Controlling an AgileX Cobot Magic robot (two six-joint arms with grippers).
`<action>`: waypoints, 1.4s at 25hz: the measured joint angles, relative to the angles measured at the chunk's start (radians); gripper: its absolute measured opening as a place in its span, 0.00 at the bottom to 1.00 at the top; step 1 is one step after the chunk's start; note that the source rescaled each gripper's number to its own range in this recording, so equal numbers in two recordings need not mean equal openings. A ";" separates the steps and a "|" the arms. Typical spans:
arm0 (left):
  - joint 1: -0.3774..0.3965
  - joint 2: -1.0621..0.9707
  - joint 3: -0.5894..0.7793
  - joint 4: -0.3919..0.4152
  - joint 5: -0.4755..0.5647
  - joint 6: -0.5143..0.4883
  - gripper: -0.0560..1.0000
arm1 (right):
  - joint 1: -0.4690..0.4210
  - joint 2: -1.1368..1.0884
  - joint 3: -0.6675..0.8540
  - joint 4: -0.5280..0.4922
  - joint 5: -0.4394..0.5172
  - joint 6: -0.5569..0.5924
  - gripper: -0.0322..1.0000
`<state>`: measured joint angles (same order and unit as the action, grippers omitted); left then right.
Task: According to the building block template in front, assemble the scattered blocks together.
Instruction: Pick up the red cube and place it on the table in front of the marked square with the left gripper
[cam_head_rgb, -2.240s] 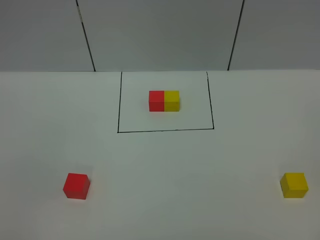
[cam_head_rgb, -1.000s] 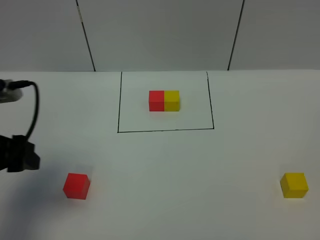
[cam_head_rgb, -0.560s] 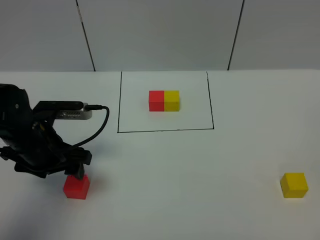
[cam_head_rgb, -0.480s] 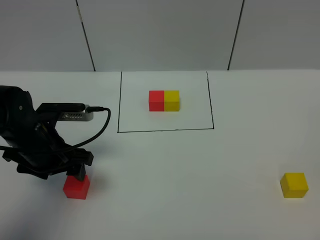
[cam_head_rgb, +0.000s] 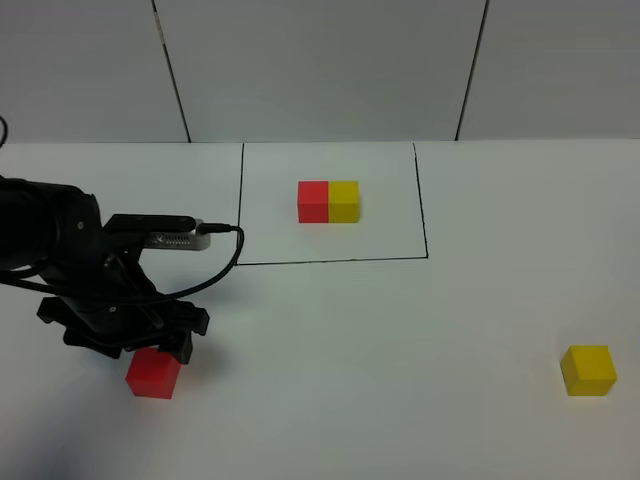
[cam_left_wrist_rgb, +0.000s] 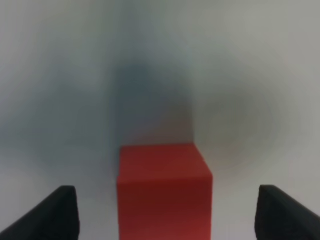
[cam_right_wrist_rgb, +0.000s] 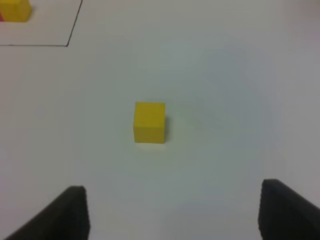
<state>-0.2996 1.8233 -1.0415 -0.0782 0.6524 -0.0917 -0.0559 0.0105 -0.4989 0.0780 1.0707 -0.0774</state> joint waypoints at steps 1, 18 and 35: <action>-0.011 0.008 -0.006 0.000 0.000 0.000 0.67 | 0.000 0.000 0.000 0.000 0.000 0.000 0.61; -0.027 0.064 -0.017 0.007 0.054 -0.020 0.67 | 0.000 0.000 0.000 0.000 0.000 0.000 0.61; -0.027 0.093 -0.067 0.078 0.092 -0.002 0.05 | 0.000 0.000 0.000 0.000 0.000 0.000 0.61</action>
<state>-0.3262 1.9165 -1.1083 0.0000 0.7440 -0.0933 -0.0559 0.0105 -0.4989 0.0780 1.0707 -0.0774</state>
